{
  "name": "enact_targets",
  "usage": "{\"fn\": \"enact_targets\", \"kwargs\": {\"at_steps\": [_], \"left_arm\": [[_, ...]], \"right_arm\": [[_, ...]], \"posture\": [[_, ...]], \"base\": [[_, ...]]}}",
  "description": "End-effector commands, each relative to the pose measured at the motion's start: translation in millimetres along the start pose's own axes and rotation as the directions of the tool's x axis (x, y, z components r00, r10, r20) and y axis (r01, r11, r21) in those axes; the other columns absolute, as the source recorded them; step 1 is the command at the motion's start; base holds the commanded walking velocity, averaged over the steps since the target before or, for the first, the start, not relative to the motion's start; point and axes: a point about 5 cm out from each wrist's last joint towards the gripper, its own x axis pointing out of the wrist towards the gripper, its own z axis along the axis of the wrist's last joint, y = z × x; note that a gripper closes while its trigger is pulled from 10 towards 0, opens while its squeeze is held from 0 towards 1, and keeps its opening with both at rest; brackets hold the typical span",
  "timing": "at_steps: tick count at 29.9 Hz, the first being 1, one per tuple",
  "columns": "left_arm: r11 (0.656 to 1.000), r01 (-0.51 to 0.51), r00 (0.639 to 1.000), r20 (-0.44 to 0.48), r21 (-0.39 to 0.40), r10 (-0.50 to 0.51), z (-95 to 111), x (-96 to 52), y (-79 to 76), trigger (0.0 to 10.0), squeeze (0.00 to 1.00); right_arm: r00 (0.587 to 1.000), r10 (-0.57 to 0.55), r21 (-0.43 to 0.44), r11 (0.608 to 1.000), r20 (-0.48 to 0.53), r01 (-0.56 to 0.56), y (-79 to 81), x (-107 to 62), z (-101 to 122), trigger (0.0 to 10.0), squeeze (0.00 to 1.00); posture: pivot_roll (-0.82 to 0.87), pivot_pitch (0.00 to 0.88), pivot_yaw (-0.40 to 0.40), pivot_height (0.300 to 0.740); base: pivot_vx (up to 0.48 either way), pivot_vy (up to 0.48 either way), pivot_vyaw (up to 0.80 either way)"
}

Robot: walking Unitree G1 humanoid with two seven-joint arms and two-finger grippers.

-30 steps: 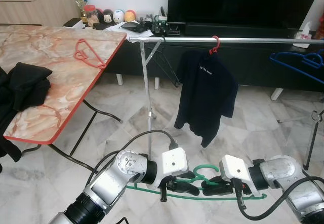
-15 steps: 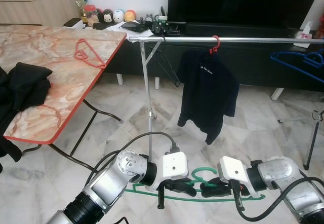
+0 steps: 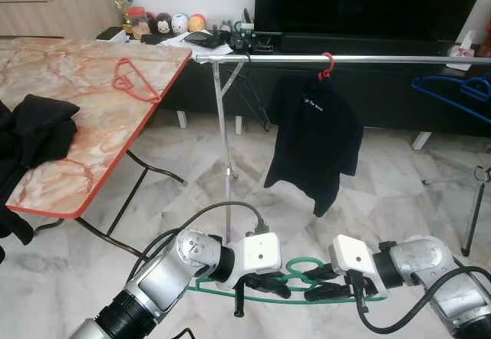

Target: Hang hanger

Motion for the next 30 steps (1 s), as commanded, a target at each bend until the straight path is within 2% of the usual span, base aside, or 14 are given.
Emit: {"fn": "enact_targets", "kwargs": {"at_steps": [1,6,17,18,19,20,21,22,23,25,26,28,29,30], "left_arm": [[1.0,0.002,1.0,-0.003,0.03,-0.002,3,-0.6,1.5,0.0,0.0],[0.999,-0.027,0.999,-0.045,0.043,0.029,-4,-4.1,4.2,0.0,0.0],[0.99,-0.141,0.981,-0.134,-0.006,0.139,-32,-29.4,5.9,0.0,0.0],[0.979,-0.201,0.972,-0.125,-0.017,0.198,-33,-33.5,8.9,0.0,0.0],[0.975,-0.22,0.969,-0.123,-0.02,0.216,-33,-34.6,9.9,0.0,0.0],[0.968,-0.248,0.963,-0.116,-0.028,0.243,-33,-36.5,11.5,1.2,0.0],[0.958,-0.285,0.954,-0.105,-0.037,0.28,-33,-38.6,13.7,1.2,0.0],[0.94,-0.336,0.939,-0.09,-0.053,0.331,-33,-41.5,16.9,4.4,0.0],[0.914,-0.397,0.917,-0.075,-0.08,0.392,-33,-45.8,20.6,10.0,0.0],[0.837,-0.526,0.849,-0.041,-0.153,0.526,-36,-61.4,25.1,10.0,0.0],[0.837,-0.526,0.849,-0.041,-0.153,0.526,-36,-61.4,25.1,10.0,0.0],[0.758,-0.603,0.787,-0.028,-0.247,0.617,-43,-78.5,20.3,10.0,0.0],[0.758,-0.603,0.787,-0.028,-0.247,0.617,-43,-78.5,20.3,10.0,0.0],[0.745,-0.612,0.777,-0.027,-0.267,0.629,-45,-82.1,17.4,10.0,0.0]], "right_arm": [[1.0,-0.001,-0.018,1.0,-0.001,0.001,-2.6,-2.3,4,10.0,1.0],[0.999,-0.026,-0.012,1.0,-0.027,0.025,-4.2,-6.7,0,10.0,1.0],[0.966,-0.255,0.115,0.959,-0.04,0.258,-17.9,-30.1,-30,10.0,1.0],[0.93,-0.365,0.15,0.918,-0.041,0.367,-25.6,-33.7,-37,10.0,1.0],[0.917,-0.396,0.162,0.903,-0.041,0.398,-27.8,-34.8,-40,10.0,1.0],[0.899,-0.436,0.194,0.879,-0.044,0.436,-30.2,-35.8,-44,10.0,0.97],[0.877,-0.478,0.21,0.854,-0.051,0.477,-32.3,-36.7,-48,10.0,0.97],[0.844,-0.53,0.233,0.814,-0.076,0.532,-34.8,-37.8,-55,10.0,0.28],[0.799,-0.591,0.275,0.754,-0.114,0.597,-37.5,-39.2,-63,10.0,0.0],[0.655,-0.722,0.385,0.552,-0.223,0.739,-38.6,-42.7,-87,10.0,0.0],[0.655,-0.722,0.385,0.552,-0.223,0.739,-38.6,-42.7,-87,10.0,0.0],[0.506,-0.777,0.479,0.306,-0.374,0.823,-29.6,-39.2,-113,10.0,0.0],[0.506,-0.777,0.479,0.306,-0.374,0.823,-29.6,-39.2,-113,10.0,0.0],[0.481,-0.774,0.498,0.25,-0.412,0.83,-25.2,-36.2,-119,10.0,0.0]], "posture": [[-0.03,0.0,-0.015,0.74],[-0.03,0.0,-0.015,0.74],[-0.03,0.0,-0.017,0.74],[-0.03,0.0,-0.017,0.74],[-0.03,0.0,-0.017,0.74],[-0.03,0.0,-0.017,0.74],[-0.03,0.0,-0.017,0.74],[-0.03,0.0,-0.017,0.74],[-0.03,0.0,-0.017,0.74],[-0.01,0.0,-0.023,0.74],[-0.01,0.0,-0.023,0.74],[0.0,0.0,-0.027,0.74],[0.0,0.0,-0.027,0.74],[0.01,0.0,-0.03,0.74]], "base": [[0.0,0.0,0.0],[0.0,0.0,0.0],[0.0,0.0,0.0],[0.0,0.0,0.0],[0.0,0.0,0.0],[0.0,0.0,0.0],[0.0,0.0,0.0],[0.0,0.0,0.0],[0.0,0.0,0.0],[0.0,0.0,0.0],[0.0,0.0,0.0],[0.0,0.0,0.0],[0.0,0.0,0.0],[0.0,0.0,0.0]]}}
